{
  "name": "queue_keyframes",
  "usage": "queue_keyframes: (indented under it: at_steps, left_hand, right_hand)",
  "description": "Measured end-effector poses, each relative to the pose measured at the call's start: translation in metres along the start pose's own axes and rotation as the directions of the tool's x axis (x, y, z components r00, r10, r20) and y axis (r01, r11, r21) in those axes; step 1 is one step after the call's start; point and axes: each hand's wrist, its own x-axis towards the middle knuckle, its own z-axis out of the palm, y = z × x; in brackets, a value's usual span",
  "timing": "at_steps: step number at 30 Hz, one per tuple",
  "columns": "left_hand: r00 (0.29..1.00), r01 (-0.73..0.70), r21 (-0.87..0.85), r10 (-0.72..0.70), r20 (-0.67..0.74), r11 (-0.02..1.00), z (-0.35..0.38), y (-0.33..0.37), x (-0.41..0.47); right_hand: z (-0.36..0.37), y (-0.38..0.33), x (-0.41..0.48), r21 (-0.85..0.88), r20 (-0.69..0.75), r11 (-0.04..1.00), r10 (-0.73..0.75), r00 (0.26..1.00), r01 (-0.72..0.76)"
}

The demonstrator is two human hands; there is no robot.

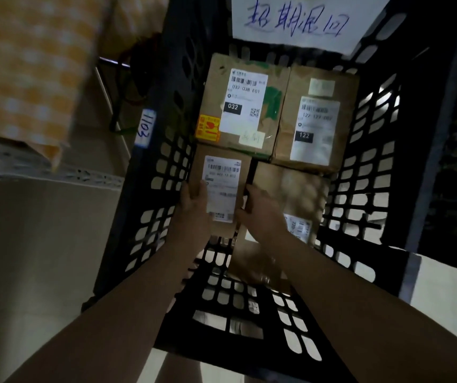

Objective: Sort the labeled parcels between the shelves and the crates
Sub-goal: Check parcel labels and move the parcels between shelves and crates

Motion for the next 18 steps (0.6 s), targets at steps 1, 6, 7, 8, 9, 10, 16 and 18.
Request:
queue_keyframes:
  at_steps: [1,6,7,8,9,10,16,18]
  left_hand:
    - [0.998,-0.041,0.127,0.035,0.043,0.991,0.000,-0.002,0.000]
    - [0.968,-0.252,0.449,0.224,0.115,0.857,0.004,0.000,0.005]
    - [0.959,-0.281,0.484,0.252,0.127,0.829,0.005,0.003,0.007]
    - [0.955,-0.294,0.520,0.260,0.139,0.802,0.007,0.006,0.009]
    - [0.956,-0.291,0.559,0.253,0.145,0.776,0.008,0.009,0.011]
    - [0.958,-0.283,0.589,0.249,0.141,0.757,0.009,0.010,0.012]
    - [0.960,-0.280,0.612,0.222,0.171,0.740,0.001,0.014,0.007]
    - [0.955,-0.295,0.598,0.206,0.214,0.745,-0.008,0.019,0.005]
  right_hand:
    - [-0.002,0.001,0.000,-0.081,-0.010,0.997,-0.013,1.000,0.012]
    - [-0.012,0.005,-0.006,-0.390,-0.025,0.920,-0.046,0.999,0.033]
    - [-0.014,0.008,-0.006,-0.417,-0.007,0.908,-0.044,0.999,0.037]
    - [-0.016,0.011,-0.007,-0.438,0.016,0.898,-0.039,0.999,0.042]
    - [-0.019,0.016,-0.008,-0.456,0.038,0.889,-0.036,0.999,0.049]
    - [-0.020,0.020,-0.008,-0.472,0.056,0.880,-0.038,0.998,0.060]
    - [-0.027,0.033,-0.012,-0.504,0.142,0.857,-0.041,0.989,0.108]
    - [-0.033,0.029,-0.017,-0.496,0.144,0.863,-0.023,0.989,0.092]
